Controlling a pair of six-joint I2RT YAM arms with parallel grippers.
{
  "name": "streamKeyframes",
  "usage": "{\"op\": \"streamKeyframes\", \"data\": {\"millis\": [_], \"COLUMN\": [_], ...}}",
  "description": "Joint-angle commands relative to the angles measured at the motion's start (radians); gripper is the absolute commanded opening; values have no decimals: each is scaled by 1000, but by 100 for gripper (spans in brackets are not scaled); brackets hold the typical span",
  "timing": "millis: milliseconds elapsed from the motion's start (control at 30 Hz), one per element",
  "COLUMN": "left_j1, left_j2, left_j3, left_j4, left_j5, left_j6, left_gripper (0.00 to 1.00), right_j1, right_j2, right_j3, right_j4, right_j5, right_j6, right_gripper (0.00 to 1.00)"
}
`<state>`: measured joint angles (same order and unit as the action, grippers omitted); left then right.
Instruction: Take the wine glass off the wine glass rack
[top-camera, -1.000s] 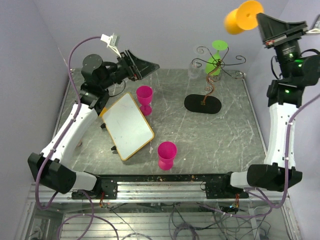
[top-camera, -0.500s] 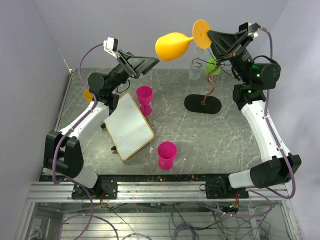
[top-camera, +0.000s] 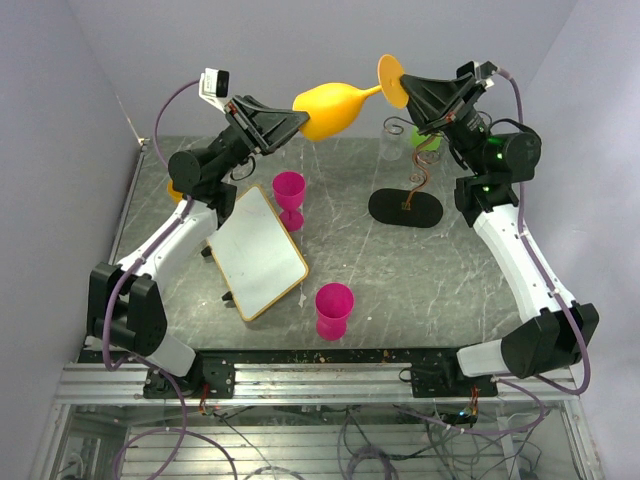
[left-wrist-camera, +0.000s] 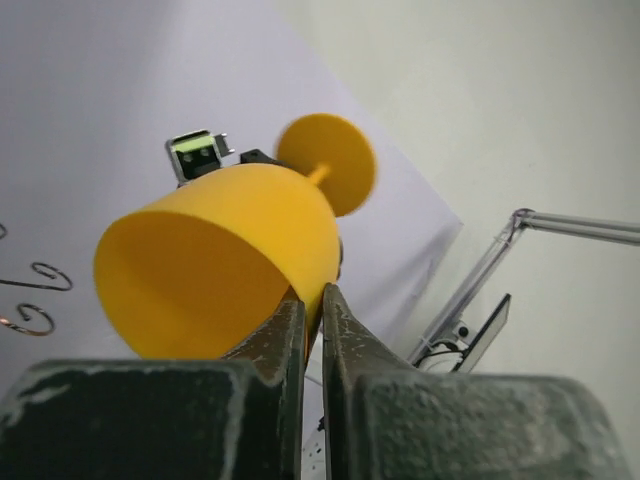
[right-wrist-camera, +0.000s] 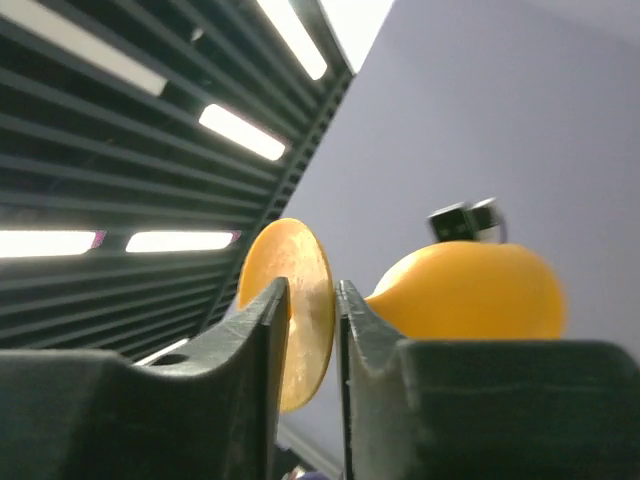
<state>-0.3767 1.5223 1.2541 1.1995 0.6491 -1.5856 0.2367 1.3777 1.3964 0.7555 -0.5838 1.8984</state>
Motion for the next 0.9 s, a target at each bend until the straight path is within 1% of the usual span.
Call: {"op": "streamKeyframes", "data": {"millis": [0,67,100,133,200,267,300,367,467,533,600,700,767,800,867], "left_j1": [-7,-7,-8,-10,-25,-42,-52,-80,-151,-221,-297,-387,-426,-444,-464], "left_j2": [-41,-92,-124,-158,-217,-260,-277,-300,-291,-230,-147,-5,79,117,164], "left_j3": [7,-4,-4,0,28,74,87,111,176,253,342,483,570,622,675], "left_j4": [-5,-173,-301,-437,-778,-1060,-1159,-1319,-1569,-1760,-1897,-2060,-2147,-2184,-2236], "left_j5": [30,41,42,32,-15,-104,-144,-224,-373,-497,-610,-720,-793,-818,-861], "left_j6": [16,123,195,287,478,642,705,797,917,1000,1065,1138,1173,1189,1215], "left_gripper": [7,7,7,7,7,7,7,7,7,7,7,7,7,7,7], "right_j1": [-26,-73,-98,-114,-130,-132,-135,-138,-138,-139,-137,-137,-138,-137,-137], "right_j2": [-72,-102,-121,-136,-173,-194,-198,-188,-170,-150,-115,-64,-44,-43,-44], "right_j3": [-6,17,30,39,38,44,53,86,116,126,157,203,207,197,171], "right_j4": [-227,-408,-499,-564,-637,-708,-743,-808,-829,-812,-826,-848,-835,-817,-775], "right_j5": [62,112,153,203,306,430,496,614,699,718,747,768,751,746,732], "right_j6": [-326,-506,-606,-703,-964,-1132,-1200,-1317,-1493,-1607,-1694,-1792,-1879,-1945,-2038], "right_gripper": [33,42,49,55,70,76,78,79,79,79,79,77,75,73,67]}}
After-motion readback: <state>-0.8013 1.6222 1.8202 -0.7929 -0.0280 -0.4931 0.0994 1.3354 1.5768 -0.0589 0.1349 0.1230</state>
